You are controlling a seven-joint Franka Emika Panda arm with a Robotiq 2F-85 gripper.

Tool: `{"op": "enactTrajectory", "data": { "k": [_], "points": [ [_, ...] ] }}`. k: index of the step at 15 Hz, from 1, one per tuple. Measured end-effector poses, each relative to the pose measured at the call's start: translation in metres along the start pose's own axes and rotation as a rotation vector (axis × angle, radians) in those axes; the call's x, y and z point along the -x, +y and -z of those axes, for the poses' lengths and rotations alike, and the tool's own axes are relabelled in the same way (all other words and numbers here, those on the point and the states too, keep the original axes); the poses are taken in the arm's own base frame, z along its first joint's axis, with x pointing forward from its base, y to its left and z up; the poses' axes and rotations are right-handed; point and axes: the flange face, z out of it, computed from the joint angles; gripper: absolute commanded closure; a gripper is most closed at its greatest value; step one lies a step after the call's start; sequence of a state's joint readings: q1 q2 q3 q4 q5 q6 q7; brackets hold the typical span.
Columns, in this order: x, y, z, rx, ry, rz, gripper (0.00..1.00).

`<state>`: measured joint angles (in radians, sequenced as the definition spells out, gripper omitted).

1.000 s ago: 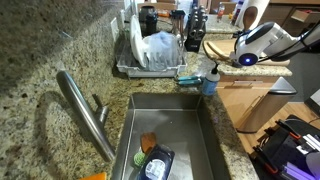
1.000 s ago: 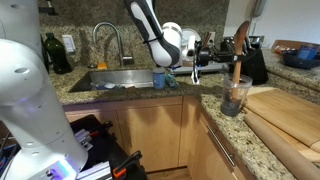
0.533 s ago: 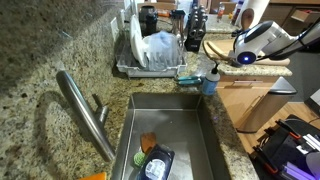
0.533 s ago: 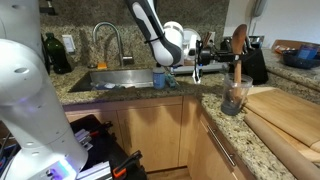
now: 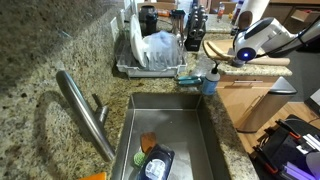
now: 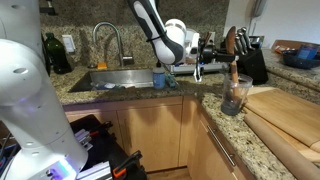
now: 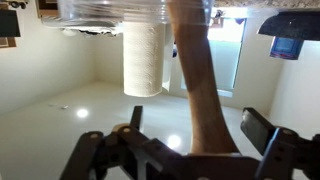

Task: Put the wooden spoon in the cup

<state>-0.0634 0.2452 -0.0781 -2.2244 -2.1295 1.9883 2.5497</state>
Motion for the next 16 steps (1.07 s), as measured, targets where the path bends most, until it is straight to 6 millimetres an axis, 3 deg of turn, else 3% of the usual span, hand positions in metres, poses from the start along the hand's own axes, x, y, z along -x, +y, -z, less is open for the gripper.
{"op": "enactTrajectory", "data": {
  "k": [3, 5, 9, 12, 16],
  "points": [
    [-0.008, -0.007, 0.007, -0.101, -0.061, 0.004, 0.0],
    [-0.027, -0.01, 0.018, -0.205, -0.108, 0.013, 0.0],
    [-0.09, -0.006, 0.051, -0.413, -0.149, 0.084, 0.0],
    [-0.138, 0.007, 0.066, -0.449, -0.091, 0.116, 0.0],
    [-0.187, 0.027, 0.076, -0.447, -0.005, 0.089, 0.0]
  ]
}}
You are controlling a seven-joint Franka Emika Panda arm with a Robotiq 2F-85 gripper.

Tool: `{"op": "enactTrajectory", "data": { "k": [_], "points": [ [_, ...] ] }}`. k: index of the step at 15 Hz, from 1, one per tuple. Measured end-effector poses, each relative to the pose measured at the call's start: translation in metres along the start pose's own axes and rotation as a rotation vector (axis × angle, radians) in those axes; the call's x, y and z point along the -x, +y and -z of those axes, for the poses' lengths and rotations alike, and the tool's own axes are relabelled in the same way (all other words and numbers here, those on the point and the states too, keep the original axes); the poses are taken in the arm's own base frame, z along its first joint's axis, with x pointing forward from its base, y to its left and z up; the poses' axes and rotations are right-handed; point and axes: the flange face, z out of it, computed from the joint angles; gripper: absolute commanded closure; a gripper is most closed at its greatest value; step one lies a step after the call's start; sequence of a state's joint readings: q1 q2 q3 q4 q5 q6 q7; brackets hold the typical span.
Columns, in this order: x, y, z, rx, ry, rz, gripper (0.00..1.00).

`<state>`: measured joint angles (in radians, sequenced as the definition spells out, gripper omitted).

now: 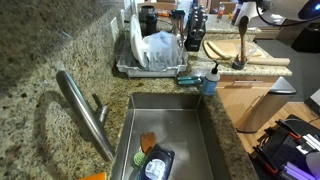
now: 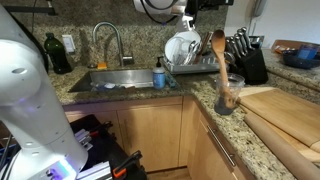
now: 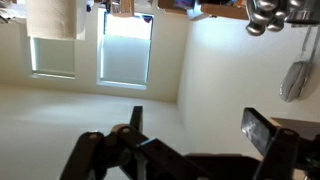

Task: Put the wooden spoon in the cup

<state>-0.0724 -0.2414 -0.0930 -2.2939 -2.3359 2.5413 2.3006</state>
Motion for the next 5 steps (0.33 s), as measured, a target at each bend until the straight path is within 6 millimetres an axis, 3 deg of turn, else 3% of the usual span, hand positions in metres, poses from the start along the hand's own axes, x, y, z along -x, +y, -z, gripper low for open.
{"op": "enactTrajectory", "data": {
  "k": [5],
  "points": [
    [-0.047, 0.03, 0.02, 0.011, 0.095, -0.037, 0.0]
  ]
}}
